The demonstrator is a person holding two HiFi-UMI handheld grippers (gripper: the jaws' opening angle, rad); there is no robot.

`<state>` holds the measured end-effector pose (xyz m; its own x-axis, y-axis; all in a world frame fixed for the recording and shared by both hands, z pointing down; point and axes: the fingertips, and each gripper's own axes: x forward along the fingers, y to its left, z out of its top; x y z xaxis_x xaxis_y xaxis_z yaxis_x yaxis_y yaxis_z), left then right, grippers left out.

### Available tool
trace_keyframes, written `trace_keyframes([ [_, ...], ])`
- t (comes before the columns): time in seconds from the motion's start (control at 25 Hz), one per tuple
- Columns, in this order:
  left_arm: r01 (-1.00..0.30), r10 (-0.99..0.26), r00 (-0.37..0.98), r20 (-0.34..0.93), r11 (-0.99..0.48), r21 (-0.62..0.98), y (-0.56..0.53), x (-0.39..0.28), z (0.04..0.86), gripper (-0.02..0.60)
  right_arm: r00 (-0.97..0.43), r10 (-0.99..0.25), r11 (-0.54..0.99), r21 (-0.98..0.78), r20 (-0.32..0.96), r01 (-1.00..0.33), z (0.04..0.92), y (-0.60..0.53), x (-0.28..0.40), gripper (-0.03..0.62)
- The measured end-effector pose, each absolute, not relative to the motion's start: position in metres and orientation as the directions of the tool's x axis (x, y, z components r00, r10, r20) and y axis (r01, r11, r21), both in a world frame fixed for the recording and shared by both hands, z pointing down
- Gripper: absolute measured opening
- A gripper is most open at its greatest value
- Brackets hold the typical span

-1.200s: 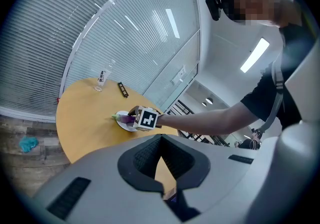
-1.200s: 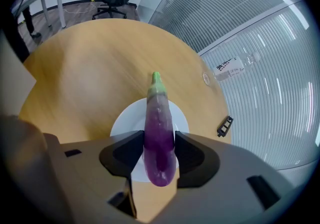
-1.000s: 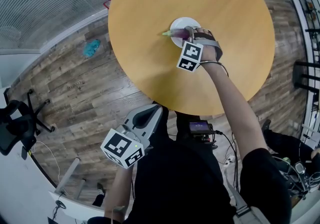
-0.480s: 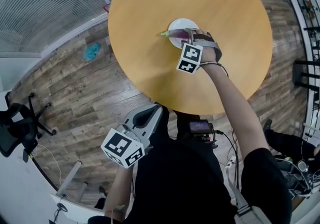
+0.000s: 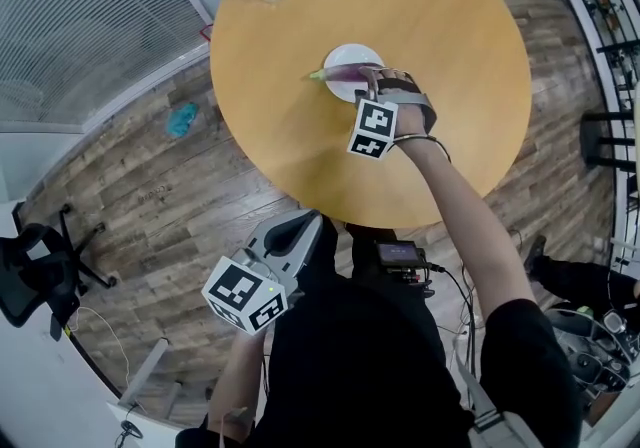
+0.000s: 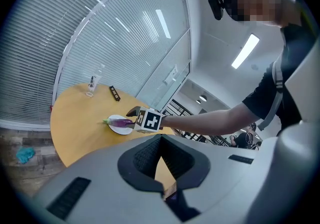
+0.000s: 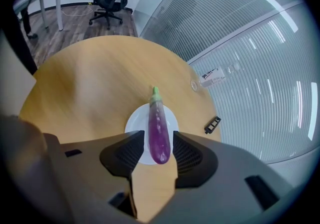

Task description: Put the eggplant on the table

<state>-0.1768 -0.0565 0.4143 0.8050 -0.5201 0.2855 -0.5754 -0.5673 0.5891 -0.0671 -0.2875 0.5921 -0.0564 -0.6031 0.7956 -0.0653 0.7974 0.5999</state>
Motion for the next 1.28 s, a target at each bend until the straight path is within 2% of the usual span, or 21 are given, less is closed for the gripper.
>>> trace_keyframes([
  [0.16,-0.56,-0.505,0.819,0.272,-0.6,0.571,-0.058,-0.174,0.407,0.011,-0.051,-0.615,0.787,0.61,0.787,-0.089,0.574,-0.277,-0.063,0.177],
  [0.36,-0.548,-0.493,0.83,0.26,-0.637,0.542,-0.067,-0.172,0.396,0.011,-0.068,-0.639,0.767,0.629,0.766,-0.123,0.549,-0.258,-0.056,0.109],
  [0.72,-0.513,-0.457,0.856,0.242,-0.69,0.511,-0.079,-0.153,0.382,0.011,-0.102,-0.65,0.754,0.623,0.753,-0.208,0.523,-0.221,-0.041,0.047],
  [1.28,-0.458,-0.395,0.889,0.233,-0.732,0.505,-0.08,-0.119,0.379,0.011,-0.137,-0.578,0.782,0.497,0.805,-0.377,0.522,-0.158,-0.007,0.021],
])
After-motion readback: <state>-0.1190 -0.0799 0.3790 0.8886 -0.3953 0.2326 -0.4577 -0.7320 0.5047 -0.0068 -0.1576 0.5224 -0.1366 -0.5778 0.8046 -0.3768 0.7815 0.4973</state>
